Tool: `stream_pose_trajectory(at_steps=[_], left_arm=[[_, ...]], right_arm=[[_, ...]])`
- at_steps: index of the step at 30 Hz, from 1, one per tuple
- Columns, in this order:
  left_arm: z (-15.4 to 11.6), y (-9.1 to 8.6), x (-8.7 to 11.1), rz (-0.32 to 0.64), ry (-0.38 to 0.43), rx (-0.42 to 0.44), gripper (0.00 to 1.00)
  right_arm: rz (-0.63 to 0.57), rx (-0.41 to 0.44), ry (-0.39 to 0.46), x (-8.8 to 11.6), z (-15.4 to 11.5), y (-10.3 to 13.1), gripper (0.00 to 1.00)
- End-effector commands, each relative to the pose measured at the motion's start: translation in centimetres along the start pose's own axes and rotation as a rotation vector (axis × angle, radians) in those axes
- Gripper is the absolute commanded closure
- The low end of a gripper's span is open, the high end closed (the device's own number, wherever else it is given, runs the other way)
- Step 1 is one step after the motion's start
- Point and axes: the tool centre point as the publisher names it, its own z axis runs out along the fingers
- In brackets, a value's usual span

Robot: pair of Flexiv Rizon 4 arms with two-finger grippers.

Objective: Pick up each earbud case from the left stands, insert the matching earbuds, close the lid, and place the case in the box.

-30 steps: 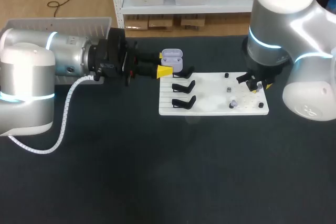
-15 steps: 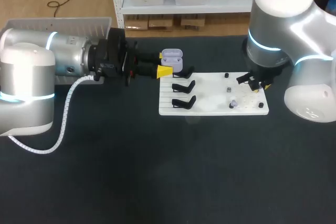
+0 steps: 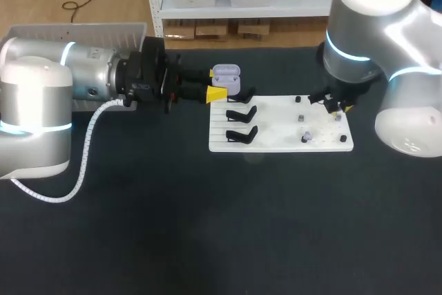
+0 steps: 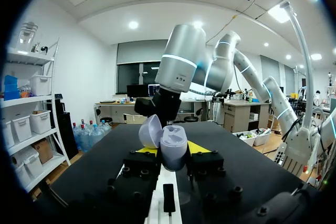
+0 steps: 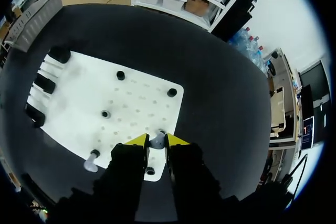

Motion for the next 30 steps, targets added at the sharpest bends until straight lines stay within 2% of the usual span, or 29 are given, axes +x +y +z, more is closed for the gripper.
stream_pose_trajectory(at_steps=[1, 4, 7, 9, 17, 25, 30], left_arm=[[0.0, -0.2, 0.0, 0.003, -0.002, -0.004, 1.0], [0.0, -0.2, 0.0, 0.003, -0.002, -0.004, 1.0], [0.0, -0.2, 0.0, 0.003, -0.002, -0.004, 1.0], [0.0, -0.2, 0.0, 0.003, -0.002, -0.004, 1.0], [0.0, -0.2, 0.0, 0.003, -0.002, -0.004, 1.0], [0.0, -0.2, 0.0, 0.003, -0.002, -0.004, 1.0], [0.0, -0.2, 0.0, 0.003, -0.002, -0.004, 1.0]], right_arm=[[0.01, -0.016, 0.011, 0.7, -3.1, 0.3, 1.0], [0.016, -0.039, 0.031, 0.8, -5.3, 1.0, 1.0], [-0.02, -0.01, 0.049, 0.7, -8.3, 2.2, 1.0], [0.002, -0.048, 0.051, 0.5, -10.3, 3.0, 1.0], [0.019, -0.13, 0.159, 0.5, -15.8, 7.0, 1.0], [0.065, -0.147, 0.185, 0.8, -17.8, 9.5, 1.0], [0.07, -0.124, 0.161, 0.9, -18.0, 9.8, 1.0]])
